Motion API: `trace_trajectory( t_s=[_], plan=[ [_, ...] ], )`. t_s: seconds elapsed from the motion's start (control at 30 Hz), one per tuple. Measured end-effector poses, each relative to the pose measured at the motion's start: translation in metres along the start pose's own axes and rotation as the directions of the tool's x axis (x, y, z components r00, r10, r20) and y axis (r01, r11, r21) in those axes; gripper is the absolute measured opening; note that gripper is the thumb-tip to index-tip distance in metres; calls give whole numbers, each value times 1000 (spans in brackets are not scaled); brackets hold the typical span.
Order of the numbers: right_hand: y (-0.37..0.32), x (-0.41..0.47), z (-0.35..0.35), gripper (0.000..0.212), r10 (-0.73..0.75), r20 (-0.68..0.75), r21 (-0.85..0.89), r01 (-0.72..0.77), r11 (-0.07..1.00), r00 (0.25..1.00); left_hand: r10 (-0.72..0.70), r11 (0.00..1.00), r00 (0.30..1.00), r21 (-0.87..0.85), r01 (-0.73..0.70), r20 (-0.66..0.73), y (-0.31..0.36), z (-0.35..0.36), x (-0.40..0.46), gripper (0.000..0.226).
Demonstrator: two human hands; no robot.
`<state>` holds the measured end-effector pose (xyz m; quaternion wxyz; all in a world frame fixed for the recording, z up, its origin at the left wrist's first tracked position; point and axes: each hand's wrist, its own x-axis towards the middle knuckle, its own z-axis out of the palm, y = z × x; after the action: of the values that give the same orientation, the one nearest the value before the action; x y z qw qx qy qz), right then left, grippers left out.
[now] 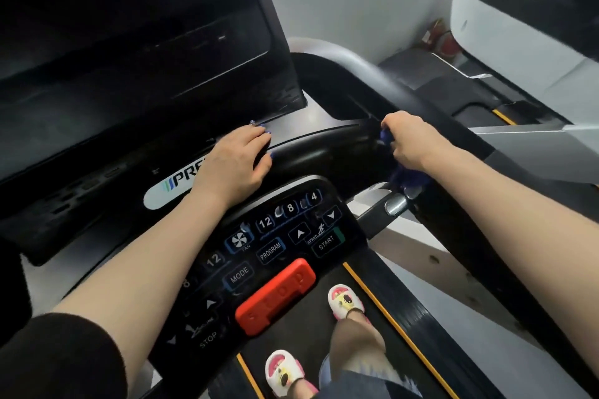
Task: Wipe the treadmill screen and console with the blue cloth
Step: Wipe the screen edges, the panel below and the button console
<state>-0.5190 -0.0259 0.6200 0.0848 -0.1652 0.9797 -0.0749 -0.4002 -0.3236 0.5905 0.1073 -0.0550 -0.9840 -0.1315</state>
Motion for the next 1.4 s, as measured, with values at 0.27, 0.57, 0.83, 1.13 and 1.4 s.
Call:
trace_trajectory(
  t_s=[0.27,0.57,0.83,1.13,1.4],
  plan=[
    [-34,-15,-67,31,-82,94,31,80,996,992,-56,997,960,65,40,276,12,-30,11,51],
    [-77,-75,-95,28,-267,-68,328,274,904,961,-136,975,982,-158,156,133,46,-85,-54,44],
    [-121,-134,-48,44,-418,-363,490,552,675,833,-354,922,923,-225,317,-153,61,-74,-157,42],
    [-145,-151,3,53,-621,-322,497,686,532,715,-693,720,659,-236,653,-291,89,-38,-249,50],
    [-139,-183,32,46,-632,-240,557,637,532,737,-726,684,634,-185,706,-266,80,-19,-298,55]
  ],
)
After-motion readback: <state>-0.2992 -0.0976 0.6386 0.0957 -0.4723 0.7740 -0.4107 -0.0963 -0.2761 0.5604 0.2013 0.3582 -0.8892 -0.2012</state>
